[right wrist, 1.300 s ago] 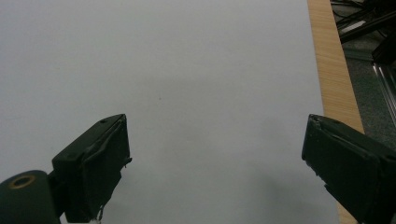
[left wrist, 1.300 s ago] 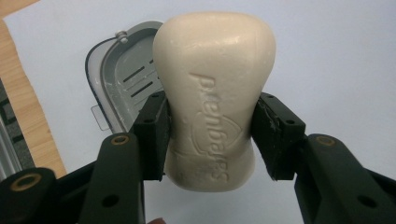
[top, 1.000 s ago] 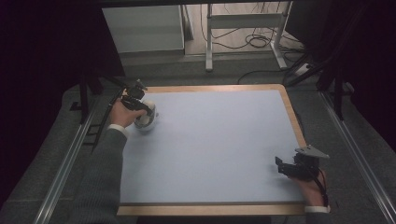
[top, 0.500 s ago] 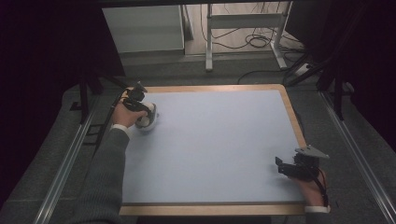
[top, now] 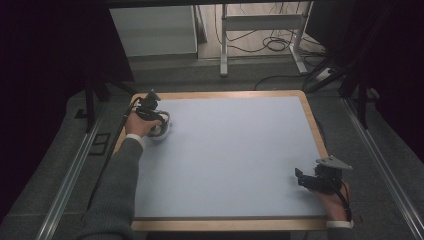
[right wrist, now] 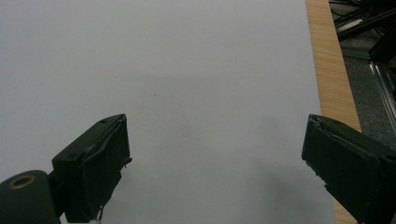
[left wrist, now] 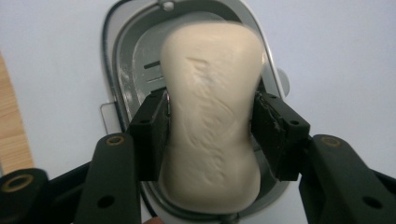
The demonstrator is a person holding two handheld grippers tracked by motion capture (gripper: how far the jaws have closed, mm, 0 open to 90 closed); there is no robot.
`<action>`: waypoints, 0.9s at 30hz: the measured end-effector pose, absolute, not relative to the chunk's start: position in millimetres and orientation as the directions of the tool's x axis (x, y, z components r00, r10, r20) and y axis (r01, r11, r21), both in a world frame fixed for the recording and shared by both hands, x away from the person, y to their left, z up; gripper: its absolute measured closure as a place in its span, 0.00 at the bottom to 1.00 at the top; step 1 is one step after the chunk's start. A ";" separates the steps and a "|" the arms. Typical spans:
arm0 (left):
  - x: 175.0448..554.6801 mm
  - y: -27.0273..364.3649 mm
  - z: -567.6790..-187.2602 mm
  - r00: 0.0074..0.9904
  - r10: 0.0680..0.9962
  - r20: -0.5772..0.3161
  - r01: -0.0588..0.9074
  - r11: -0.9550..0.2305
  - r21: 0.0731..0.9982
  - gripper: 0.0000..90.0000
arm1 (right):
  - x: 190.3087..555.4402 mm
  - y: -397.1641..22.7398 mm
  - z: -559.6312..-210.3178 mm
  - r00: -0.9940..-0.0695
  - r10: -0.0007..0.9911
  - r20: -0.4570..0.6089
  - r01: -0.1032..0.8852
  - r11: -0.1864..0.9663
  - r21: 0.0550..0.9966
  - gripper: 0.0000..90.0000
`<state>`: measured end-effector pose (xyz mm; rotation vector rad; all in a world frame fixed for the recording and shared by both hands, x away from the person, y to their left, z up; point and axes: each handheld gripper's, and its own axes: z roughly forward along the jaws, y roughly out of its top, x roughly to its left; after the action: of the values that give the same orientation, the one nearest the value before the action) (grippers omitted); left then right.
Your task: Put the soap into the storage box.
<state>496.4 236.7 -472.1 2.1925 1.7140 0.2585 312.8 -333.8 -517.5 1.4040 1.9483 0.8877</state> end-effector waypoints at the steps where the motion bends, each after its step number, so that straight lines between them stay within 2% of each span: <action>1: 496.0 237.0 -471.7 0.251 0.965 -0.076 0.902 -0.205 0.381 0.49 | 312.8 -333.8 -517.5 -0.283 0.957 -0.069 0.576 0.227 0.786 0.08; 2: 495.5 237.2 -471.3 0.258 0.963 -0.076 0.898 -0.211 0.385 0.49 | 312.8 -333.8 -517.5 -0.283 0.957 -0.069 0.576 0.227 0.786 0.08; 4: 494.1 237.6 -469.7 0.262 0.961 -0.090 0.894 -0.206 0.399 0.42 | 312.8 -333.7 -517.5 -0.284 0.956 -0.070 0.576 0.228 0.785 0.08; 15: 479.3 237.5 -457.5 0.292 0.950 -0.113 0.865 -0.212 0.455 0.31 | 313.4 -332.2 -518.4 -0.287 0.955 -0.074 0.576 0.234 0.783 0.08; 27: 455.2 235.3 -433.3 0.344 0.933 -0.104 0.815 -0.241 0.527 0.29 | 314.7 -328.9 -518.9 -0.293 0.953 -0.077 0.576 0.240 0.781 0.08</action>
<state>455.2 235.3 -433.3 2.1168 1.5235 0.3159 314.7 -328.9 -518.9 1.3929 1.9609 0.8794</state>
